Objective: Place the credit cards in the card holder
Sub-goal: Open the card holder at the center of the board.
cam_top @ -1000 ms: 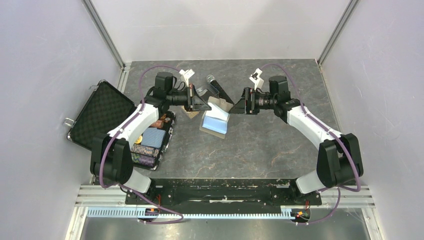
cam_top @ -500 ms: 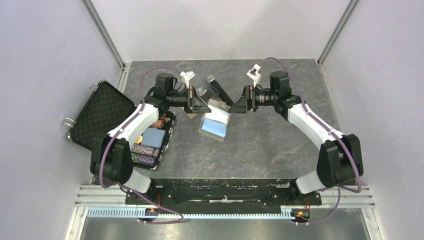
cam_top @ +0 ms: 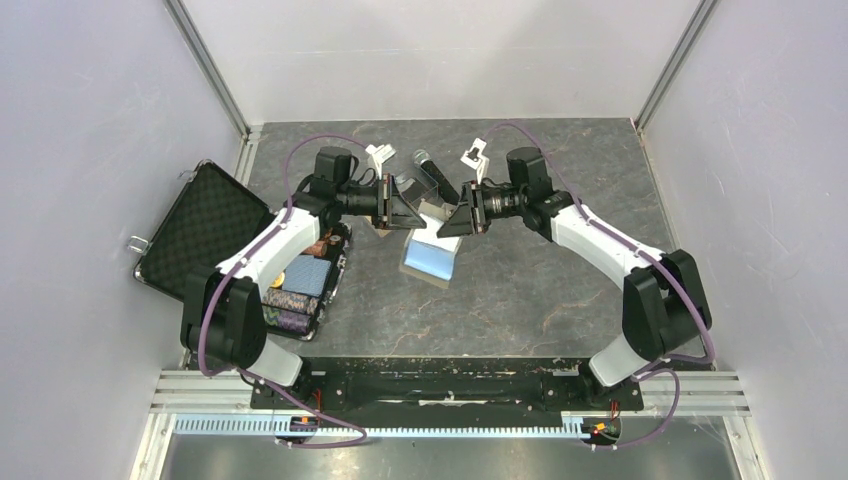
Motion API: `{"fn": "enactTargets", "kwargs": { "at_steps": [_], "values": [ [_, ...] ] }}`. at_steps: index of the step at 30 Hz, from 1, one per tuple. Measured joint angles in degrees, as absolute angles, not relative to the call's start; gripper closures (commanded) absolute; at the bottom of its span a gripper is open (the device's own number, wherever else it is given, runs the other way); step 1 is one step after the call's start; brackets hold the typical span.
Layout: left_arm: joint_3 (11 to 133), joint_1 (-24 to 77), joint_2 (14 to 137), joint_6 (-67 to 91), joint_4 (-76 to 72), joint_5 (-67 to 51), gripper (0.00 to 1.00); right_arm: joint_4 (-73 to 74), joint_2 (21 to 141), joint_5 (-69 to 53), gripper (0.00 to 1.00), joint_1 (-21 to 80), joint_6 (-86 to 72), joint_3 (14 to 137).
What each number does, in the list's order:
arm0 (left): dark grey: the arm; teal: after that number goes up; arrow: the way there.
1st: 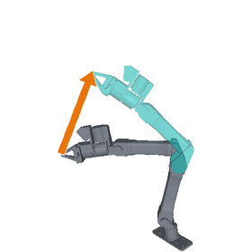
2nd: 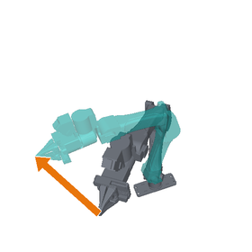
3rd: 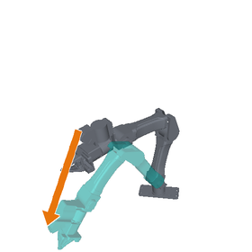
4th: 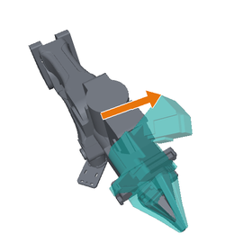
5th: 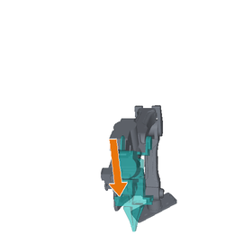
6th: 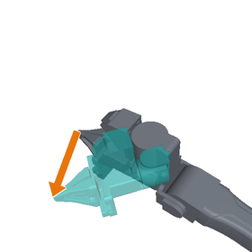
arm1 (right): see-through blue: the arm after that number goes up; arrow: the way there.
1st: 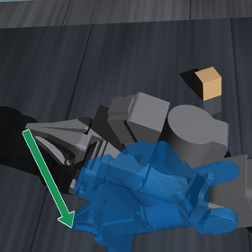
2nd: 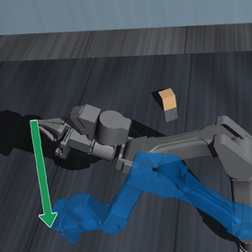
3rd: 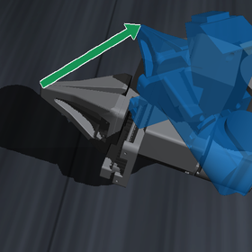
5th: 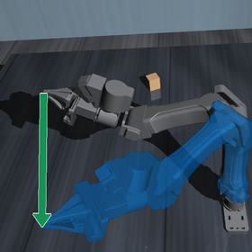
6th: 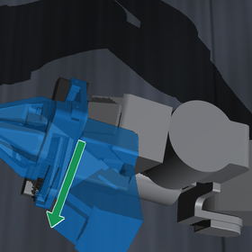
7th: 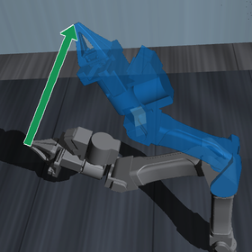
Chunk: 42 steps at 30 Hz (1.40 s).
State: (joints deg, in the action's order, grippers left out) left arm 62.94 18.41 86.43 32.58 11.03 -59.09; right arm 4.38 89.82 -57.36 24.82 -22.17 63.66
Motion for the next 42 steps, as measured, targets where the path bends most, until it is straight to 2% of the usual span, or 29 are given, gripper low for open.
{"fn": "enactTargets", "kwargs": {
  "at_steps": [1, 3, 5, 11, 18, 21, 22, 27, 30, 31, 42],
  "values": [
    [62.94, 18.44, 86.43, 32.34, 11.05, -59.05, 0.52, 4.25, 90.21, -57.45, 0.97, 25.06, -21.76, 63.90],
    [62.94, 18.46, 86.43, 31.64, 11.05, -58.85, 0.34, 4.40, 90.74, -57.60, 1.00, 25.17, -21.82, 64.34],
    [62.94, 18.46, 86.37, 31.38, 11.25, -58.22, 0.26, 4.40, 90.91, -57.17, 1.00, 25.17, -22.26, 64.49],
    [62.19, 18.46, 84.82, 30.83, 12.86, -54.98, 0.19, 3.90, 90.76, -54.63, 1.00, 24.08, -24.27, 64.53],
    [58.41, 18.46, 83.53, 30.68, 13.61, -52.53, 0.17, -6.22, 87.13, -53.12, 1.00, 21.45, -33.85, 62.61],
    [56.80, 18.46, 83.55, 30.87, 12.43, -52.73, 0.22, -13.65, 85.49, -53.30, 1.00, 21.08, -39.81, 59.61],
    [56.03, 18.46, 83.55, 31.11, 11.25, -53.06, 0.27, -16.38, 85.25, -53.47, 1.00, 21.08, -41.98, 58.57],
    [54.35, 18.46, 83.64, 34.11, 5.10, -54.94, 0.74, -26.04, 85.19, -54.28, 1.00, 21.08, -50.30, 54.52],
    [53.93, 18.39, 83.64, 36.77, 0.60, -56.73, 0.95, -26.46, 85.12, -54.02, 1.00, 20.10, -50.76, 54.33],
    [53.93, 18.44, 83.57, 37.54, -0.93, -57.36, 0.98, -26.20, 85.10, -53.89, 1.00, 19.75, -50.46, 54.33],
    [53.93, 19.27, 78.50, 39.64, -4.97, -62.57, 0.98, -27.22, 84.38, -57.58, 1.00, 16.67, -51.18, 54.33]
  ]
}}
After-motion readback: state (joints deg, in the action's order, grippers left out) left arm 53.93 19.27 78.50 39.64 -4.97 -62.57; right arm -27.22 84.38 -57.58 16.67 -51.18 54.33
